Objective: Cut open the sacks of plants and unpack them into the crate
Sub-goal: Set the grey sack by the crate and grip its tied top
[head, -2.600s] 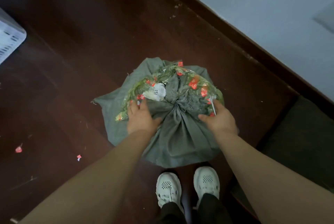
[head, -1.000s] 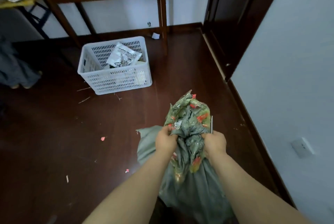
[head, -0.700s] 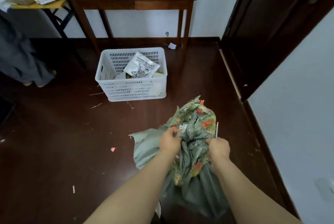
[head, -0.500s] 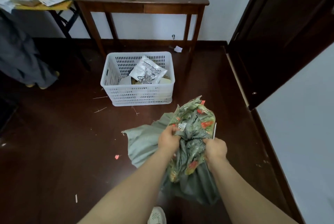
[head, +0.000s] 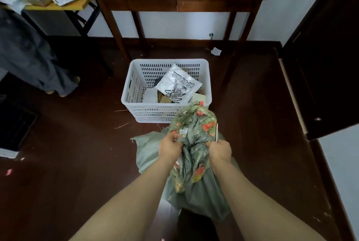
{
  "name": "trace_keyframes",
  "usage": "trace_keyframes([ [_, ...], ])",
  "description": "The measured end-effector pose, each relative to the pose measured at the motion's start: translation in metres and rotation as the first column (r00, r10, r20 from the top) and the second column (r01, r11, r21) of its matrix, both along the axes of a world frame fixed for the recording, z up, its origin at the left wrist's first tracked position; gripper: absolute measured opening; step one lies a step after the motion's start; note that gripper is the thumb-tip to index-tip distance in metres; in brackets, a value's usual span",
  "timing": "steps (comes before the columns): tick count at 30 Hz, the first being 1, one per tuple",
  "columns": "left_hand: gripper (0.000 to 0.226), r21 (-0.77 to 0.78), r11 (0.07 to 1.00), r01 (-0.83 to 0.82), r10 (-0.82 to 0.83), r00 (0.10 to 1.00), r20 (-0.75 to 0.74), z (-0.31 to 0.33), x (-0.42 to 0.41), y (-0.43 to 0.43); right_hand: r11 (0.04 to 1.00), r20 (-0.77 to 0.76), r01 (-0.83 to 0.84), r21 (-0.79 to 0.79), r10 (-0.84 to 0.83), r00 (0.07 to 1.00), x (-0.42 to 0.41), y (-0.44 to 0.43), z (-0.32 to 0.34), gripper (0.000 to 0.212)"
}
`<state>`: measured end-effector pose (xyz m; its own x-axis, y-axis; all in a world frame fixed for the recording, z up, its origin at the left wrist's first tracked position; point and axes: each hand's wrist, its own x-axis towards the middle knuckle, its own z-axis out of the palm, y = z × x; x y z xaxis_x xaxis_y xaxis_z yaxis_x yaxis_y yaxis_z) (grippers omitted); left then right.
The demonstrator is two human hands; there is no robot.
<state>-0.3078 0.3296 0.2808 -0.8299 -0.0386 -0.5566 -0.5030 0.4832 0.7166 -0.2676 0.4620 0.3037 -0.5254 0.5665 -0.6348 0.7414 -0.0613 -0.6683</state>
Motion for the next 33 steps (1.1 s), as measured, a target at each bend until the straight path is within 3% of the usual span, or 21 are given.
trace_keyframes([
  [12,0.028,-0.157,0.986,-0.055,0.069,0.994,0.089,-0.073,-0.132,0.008,0.971,0.142,-0.24,-0.021,0.241,0.96,-0.151,0.014,-0.085,0.015],
  [17,0.014,-0.14,0.99,-0.011,0.033,0.988,0.154,-0.125,-0.163,0.004,0.956,0.188,-0.294,0.013,0.287,0.939,-0.185,0.017,-0.135,0.014],
  [22,0.02,-0.107,0.994,0.031,-0.012,0.985,0.175,-0.184,-0.177,-0.002,0.939,0.228,-0.342,0.039,0.325,0.918,-0.197,0.017,-0.187,0.018],
  [26,0.022,0.01,0.997,0.071,-0.072,0.979,0.191,-0.229,-0.179,-0.006,0.965,0.251,-0.254,0.067,0.23,0.94,-0.194,0.018,-0.223,0.026],
  [29,0.018,0.039,0.995,0.092,-0.098,0.971,0.217,-0.245,-0.184,-0.007,0.991,0.236,-0.122,0.062,0.105,0.966,-0.192,0.015,-0.241,0.019],
  [31,0.038,-0.023,0.987,0.16,-0.151,0.964,0.22,-0.249,-0.189,-0.012,0.998,0.233,-0.023,0.066,0.007,0.973,-0.192,0.01,-0.246,0.014],
  [33,0.072,-0.13,0.928,0.35,-0.329,0.931,0.158,-0.252,-0.194,-0.021,0.996,0.225,0.066,0.068,-0.079,0.971,-0.191,0.003,-0.249,0.016],
])
